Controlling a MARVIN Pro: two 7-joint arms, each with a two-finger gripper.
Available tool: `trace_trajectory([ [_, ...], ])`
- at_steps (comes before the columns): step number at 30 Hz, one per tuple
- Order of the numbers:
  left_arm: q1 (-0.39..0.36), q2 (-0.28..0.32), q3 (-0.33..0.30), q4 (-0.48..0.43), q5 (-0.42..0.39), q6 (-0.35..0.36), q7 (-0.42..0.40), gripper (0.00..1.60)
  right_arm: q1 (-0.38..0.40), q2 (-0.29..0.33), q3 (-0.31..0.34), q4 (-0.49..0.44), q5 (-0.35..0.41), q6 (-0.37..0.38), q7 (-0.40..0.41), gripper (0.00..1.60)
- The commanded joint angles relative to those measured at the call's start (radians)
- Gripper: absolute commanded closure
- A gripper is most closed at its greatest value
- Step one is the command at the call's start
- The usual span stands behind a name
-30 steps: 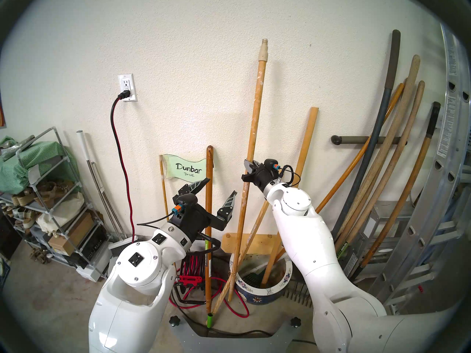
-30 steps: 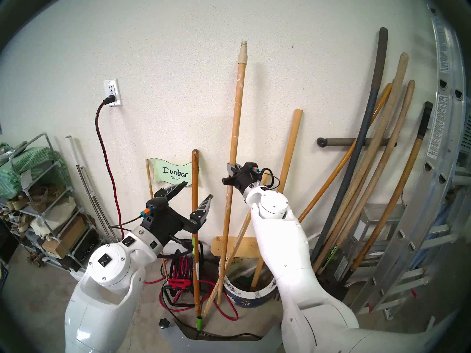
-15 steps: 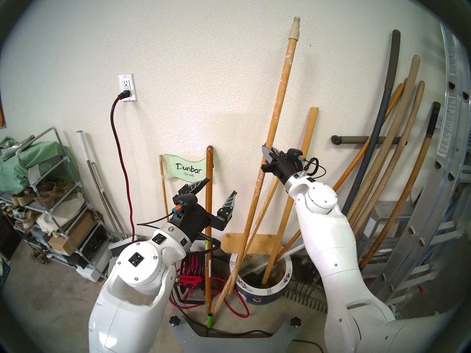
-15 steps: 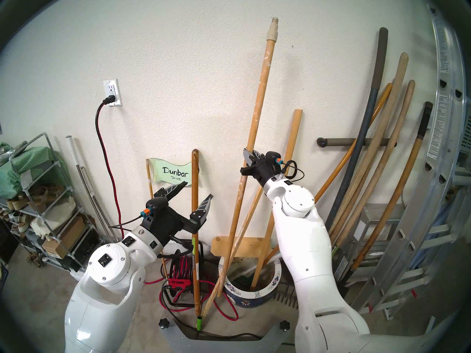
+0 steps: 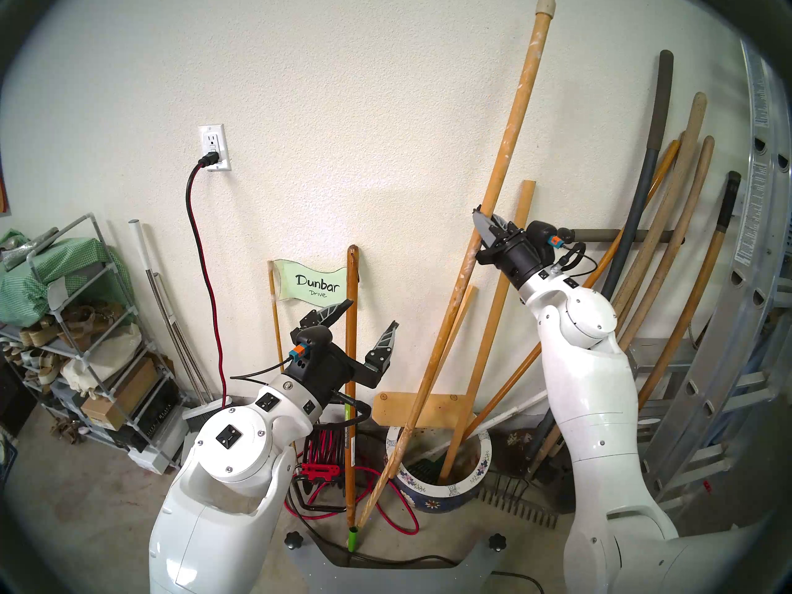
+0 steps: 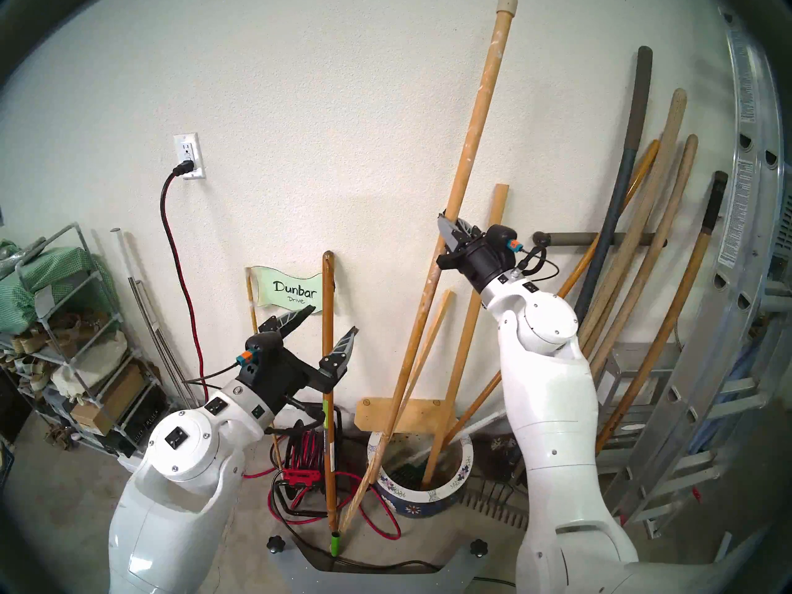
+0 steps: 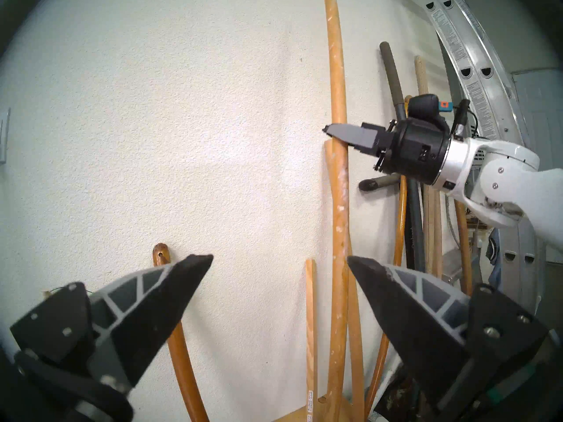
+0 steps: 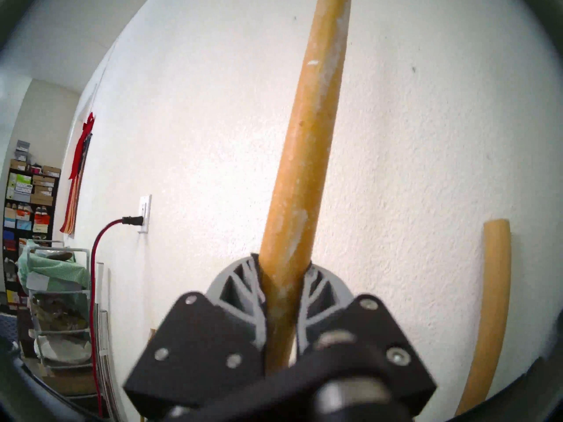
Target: Put wooden sticks into the pot
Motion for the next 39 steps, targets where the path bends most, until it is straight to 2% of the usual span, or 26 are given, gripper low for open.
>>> trace_trajectory([
  [1,0.0,0.0,0.0,0.0,0.0,0.0,0.0,0.0,-0.001,0.038,0.04,-0.109,0.048,0.049,0.048,1.6],
  [12,0.0,0.0,0.0,0.0,0.0,0.0,0.0,0.0,-0.08,0.075,0.114,-0.265,0.103,0.245,0.089,1.6],
  [17,0.0,0.0,0.0,0.0,0.0,0.0,0.0,0.0,-0.144,0.087,0.15,-0.372,0.116,0.384,0.066,1.6],
  [18,0.0,0.0,0.0,0.0,0.0,0.0,0.0,0.0,-0.138,0.093,0.151,-0.358,0.122,0.376,0.071,1.6],
  [21,0.0,0.0,0.0,0.0,0.0,0.0,0.0,0.0,-0.165,0.096,0.168,-0.419,0.127,0.457,0.057,1.6],
  [22,0.0,0.0,0.0,0.0,0.0,0.0,0.0,0.0,-0.16,0.101,0.168,-0.411,0.13,0.454,0.06,1.6],
  [23,0.0,0.0,0.0,0.0,0.0,0.0,0.0,0.0,-0.176,0.099,0.175,-0.452,0.126,0.503,0.043,1.6],
  [26,0.0,0.0,0.0,0.0,0.0,0.0,0.0,0.0,-0.18,0.103,0.179,-0.467,0.138,0.538,0.034,1.6],
  [30,0.0,0.0,0.0,0.0,0.0,0.0,0.0,0.0,-0.203,0.091,0.195,-0.548,0.14,0.647,-0.004,1.6],
  [31,0.0,0.0,0.0,0.0,0.0,0.0,0.0,0.0,-0.192,0.098,0.191,-0.529,0.149,0.634,0.003,1.6],
  [32,0.0,0.0,0.0,0.0,0.0,0.0,0.0,0.0,-0.204,0.087,0.199,-0.567,0.145,0.68,-0.019,1.6],
  [34,0.0,0.0,0.0,0.0,0.0,0.0,0.0,0.0,-0.21,0.08,0.203,-0.595,0.145,0.72,-0.039,1.6],
  [39,0.0,0.0,0.0,0.0,0.0,0.0,0.0,0.0,-0.195,0.064,0.202,-0.596,0.138,0.766,-0.074,1.6],
])
